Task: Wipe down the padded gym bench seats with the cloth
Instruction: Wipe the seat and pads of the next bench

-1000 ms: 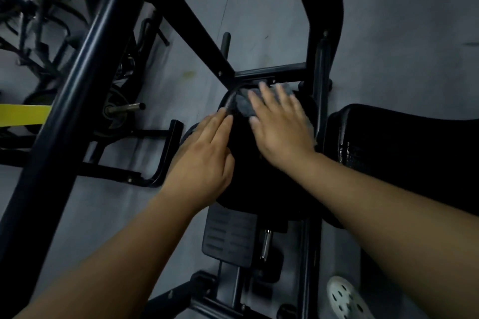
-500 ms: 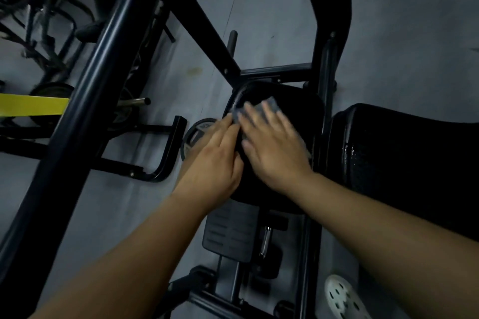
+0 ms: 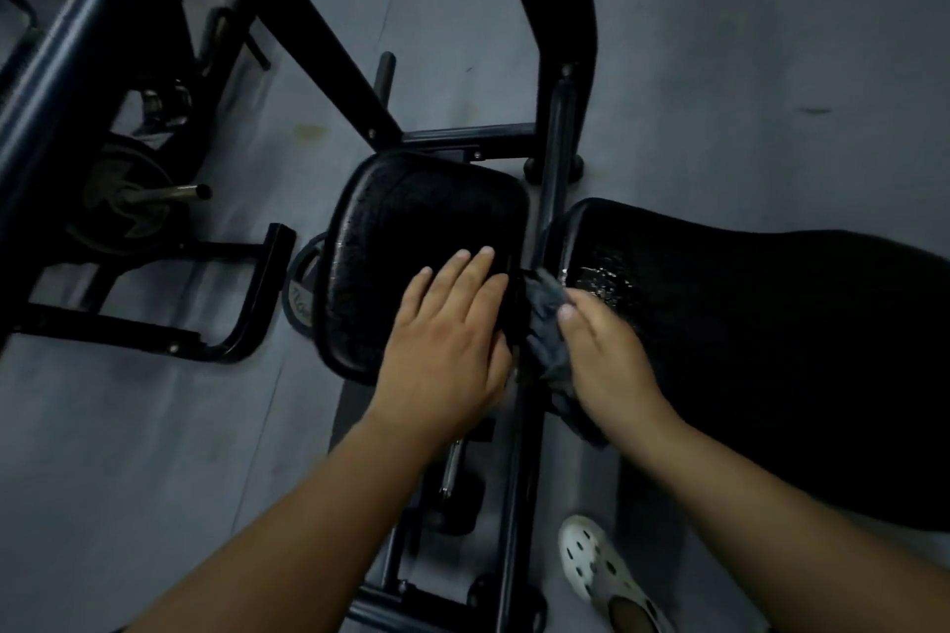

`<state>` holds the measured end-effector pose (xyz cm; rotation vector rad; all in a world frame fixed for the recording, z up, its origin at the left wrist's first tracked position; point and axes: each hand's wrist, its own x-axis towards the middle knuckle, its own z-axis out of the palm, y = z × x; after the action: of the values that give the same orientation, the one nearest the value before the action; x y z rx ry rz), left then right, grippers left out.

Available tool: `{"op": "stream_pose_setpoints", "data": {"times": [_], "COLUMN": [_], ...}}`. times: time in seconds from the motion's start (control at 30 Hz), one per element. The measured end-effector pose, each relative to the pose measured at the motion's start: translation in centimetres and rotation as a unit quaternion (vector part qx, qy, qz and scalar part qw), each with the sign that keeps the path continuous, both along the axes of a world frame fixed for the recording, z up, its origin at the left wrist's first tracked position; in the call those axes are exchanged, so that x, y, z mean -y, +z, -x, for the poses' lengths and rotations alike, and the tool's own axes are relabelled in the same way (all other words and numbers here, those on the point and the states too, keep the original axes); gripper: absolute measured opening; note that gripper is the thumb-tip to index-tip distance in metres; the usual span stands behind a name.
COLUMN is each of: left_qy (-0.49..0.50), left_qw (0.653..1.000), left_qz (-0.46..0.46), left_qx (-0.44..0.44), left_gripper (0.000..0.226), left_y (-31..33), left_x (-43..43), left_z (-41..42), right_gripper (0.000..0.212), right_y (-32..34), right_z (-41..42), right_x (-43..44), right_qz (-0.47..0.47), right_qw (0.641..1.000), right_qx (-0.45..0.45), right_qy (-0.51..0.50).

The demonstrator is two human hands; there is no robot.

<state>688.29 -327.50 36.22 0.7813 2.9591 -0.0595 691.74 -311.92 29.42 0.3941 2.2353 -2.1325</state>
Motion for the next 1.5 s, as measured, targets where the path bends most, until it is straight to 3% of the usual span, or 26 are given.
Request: {"op": "stream_pose_setpoints", "data": {"times": [0.17,0.3,0.43,0.5,0.67,1.13,1.5], "left_qy": [-0.014,-0.007,0.023,0.028,0.001,-0.107,-0.140], "left_qw": [0.999,0.999,0.998,0.997,0.996,0.984,0.976], "left_qz": [-0.006,-0.009,-0.032,-0.034,-0.040,-0.059,-0.070], "left_qx": [0.031,0.043,0.053,0.059,0.081,0.130,0.150], "left_gripper": [0.057,0.060,0.062,0.062,0.063,0.062,0.063], "left_y": [-2.1,-2.8,-3.6,-4.2,-5.8,-9.4,-12.4], "left_x": [-5.1,-9.2,-12.9,-14.2,-17.5,-29.0,-45.8], "left_z": [-2.1,-2.8,-3.8,-4.6,-6.2,-10.3,-16.2], "right_gripper": [0.026,0.027,0.039,0.037,0.036,0.037,0.033], "right_y": [-0.2,0.9,1.3,1.0,-0.1,-2.3,-4.2], "right_z": [-3.3,-4.4,-5.5,-6.7,-9.7,-15.4,-22.4], "right_x": [-6.5,-11.6,-17.0,-19.2,-22.1,-31.5,-47.2], "right_qz": [0.206,0.289,0.409,0.441,0.422,0.419,0.398], "right_qw": [0.952,0.906,0.826,0.805,0.806,0.805,0.800], "right_qx": [0.210,0.283,0.361,0.376,0.400,0.312,0.317], "right_qy": [-0.079,-0.125,-0.143,-0.131,-0.111,-0.282,-0.319]}}
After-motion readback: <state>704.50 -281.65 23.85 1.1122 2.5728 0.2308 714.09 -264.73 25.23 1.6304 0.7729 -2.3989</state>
